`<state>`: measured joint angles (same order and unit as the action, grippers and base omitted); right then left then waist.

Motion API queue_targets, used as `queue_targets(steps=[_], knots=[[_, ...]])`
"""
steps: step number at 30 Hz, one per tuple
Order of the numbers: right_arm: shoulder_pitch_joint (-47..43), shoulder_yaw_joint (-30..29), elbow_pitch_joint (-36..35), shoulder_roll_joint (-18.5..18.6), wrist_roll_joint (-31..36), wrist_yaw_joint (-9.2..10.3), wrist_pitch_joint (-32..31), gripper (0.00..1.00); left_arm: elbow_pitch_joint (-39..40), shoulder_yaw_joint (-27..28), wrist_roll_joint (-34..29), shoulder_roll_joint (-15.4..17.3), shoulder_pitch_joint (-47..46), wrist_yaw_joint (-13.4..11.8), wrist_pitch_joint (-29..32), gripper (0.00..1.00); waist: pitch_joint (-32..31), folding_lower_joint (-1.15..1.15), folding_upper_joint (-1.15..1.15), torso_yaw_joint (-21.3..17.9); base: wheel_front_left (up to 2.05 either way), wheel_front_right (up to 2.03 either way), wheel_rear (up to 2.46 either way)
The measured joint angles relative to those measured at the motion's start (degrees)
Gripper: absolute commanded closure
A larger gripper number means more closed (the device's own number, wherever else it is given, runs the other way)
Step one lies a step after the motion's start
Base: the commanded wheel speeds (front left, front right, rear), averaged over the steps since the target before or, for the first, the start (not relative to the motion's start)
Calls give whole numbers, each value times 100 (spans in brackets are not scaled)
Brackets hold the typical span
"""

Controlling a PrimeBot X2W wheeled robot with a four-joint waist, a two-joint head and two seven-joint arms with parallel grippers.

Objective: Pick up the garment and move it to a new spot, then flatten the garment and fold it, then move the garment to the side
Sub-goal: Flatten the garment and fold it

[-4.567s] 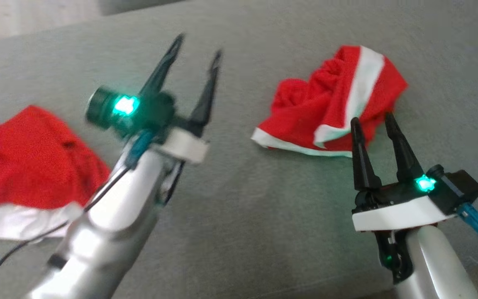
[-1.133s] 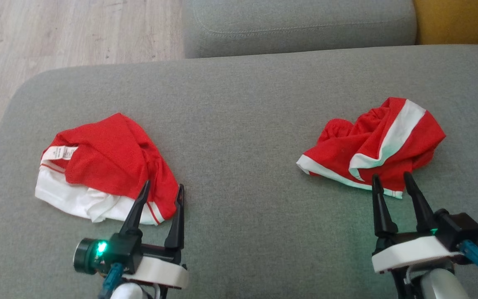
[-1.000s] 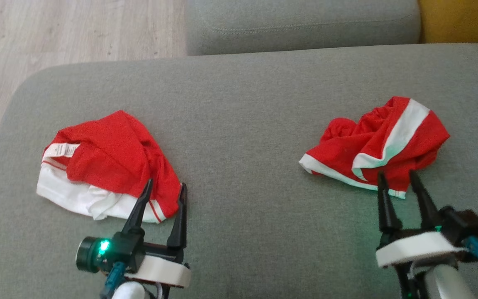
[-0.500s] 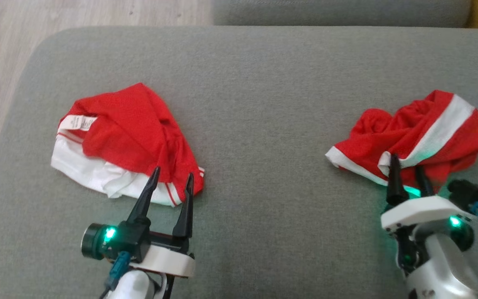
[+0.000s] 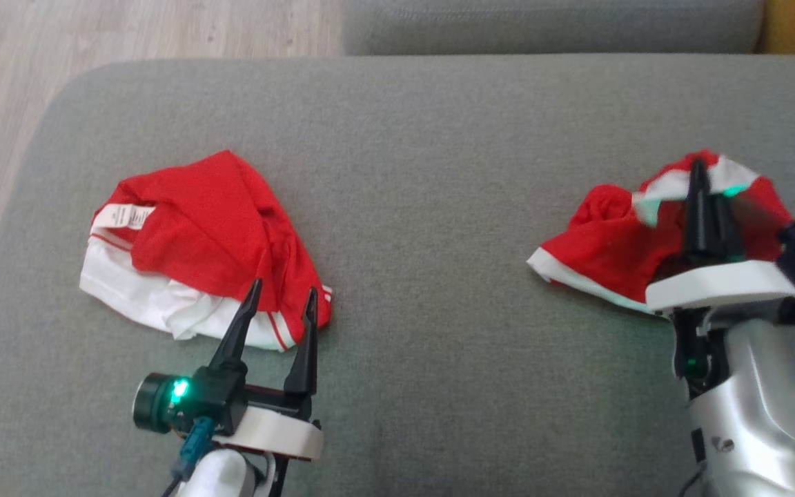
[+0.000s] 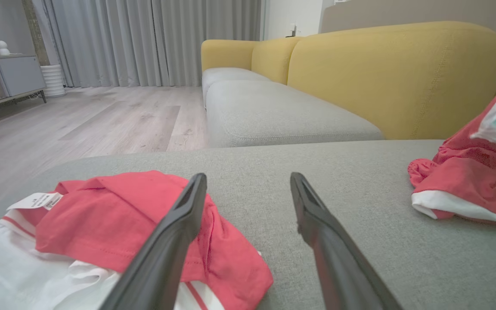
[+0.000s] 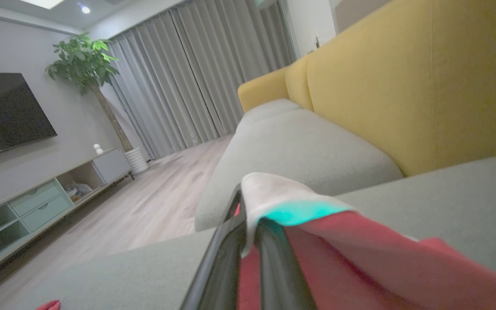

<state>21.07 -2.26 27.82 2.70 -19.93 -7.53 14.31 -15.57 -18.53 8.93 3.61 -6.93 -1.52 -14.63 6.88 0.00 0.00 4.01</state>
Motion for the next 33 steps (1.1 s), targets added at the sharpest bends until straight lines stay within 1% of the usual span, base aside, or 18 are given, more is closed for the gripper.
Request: queue_targets(steps=[3, 6, 8, 11, 15, 19, 21, 23, 26, 28, 30, 32, 33], knots=[[-65, 54, -545, 0, 124, 0, 5, 100, -1, 0, 0, -21, 8, 0, 0, 0, -118, -1, 0, -43, 0, 0, 0], [-25, 256, -882, 7, 425, 0, -9, 100, -3, 1, 0, -35, 13, -5, 0, 0, -241, -1, 0, -62, 0, 0, 0], [148, 449, -1001, 7, 511, 0, -194, 100, -2, 2, 0, -36, 27, -5, 0, 0, -310, -1, 0, -56, 0, 0, 0], [741, 840, -1140, 25, 536, 0, -517, 100, -3, 2, 21, -44, 42, -9, 0, 0, -397, -1, 0, 9, 0, 0, 0], [1740, 1402, -1247, 27, 214, 0, -776, 100, -2, 18, 24, -45, 148, -49, 0, 0, -532, 0, 0, 110, 0, 0, 0], [2377, 1577, -1268, 31, -108, 0, -889, 100, -3, 52, 66, -45, 381, -57, 0, 0, -649, -1, 0, 146, 0, 0, 0], [2480, 1508, -1223, 32, -201, 0, -1002, 100, -5, 70, 66, -45, 404, -56, 0, 0, -668, -1, 0, 142, 0, 0, 0], [2448, 1336, -1194, 41, -116, 0, -1127, 100, 1, 91, 58, -45, 397, -54, 0, 0, -659, -1, 0, 156, 0, 0, 0], [2136, 1024, -1202, 183, 64, 0, -1356, 100, 11, 104, 56, -46, 396, -45, 0, 0, -597, -1, 0, 196, 0, 0, 0], [1744, 731, -1166, 385, 155, 0, -1450, 100, 31, 108, 30, -47, 377, -42, 0, 0, -529, -1, 0, 229, 0, 0, 0], [1345, 378, -938, 690, 269, 0, -1544, 100, 56, 108, -10, -47, 360, -41, 0, 0, -443, 0, 0, 257, 0, 0, 0], [1101, -19, -511, 979, 414, 0, -1593, 100, 64, 115, -44, -45, 337, -23, 0, 0, -337, 0, 0, 266, 0, 0, 0], [1089, -223, -209, 1114, 581, 0, -1593, 97, 60, 121, -44, -40, 316, 4, 0, 0, -279, 0, 0, 262, 0, 0, 0]])
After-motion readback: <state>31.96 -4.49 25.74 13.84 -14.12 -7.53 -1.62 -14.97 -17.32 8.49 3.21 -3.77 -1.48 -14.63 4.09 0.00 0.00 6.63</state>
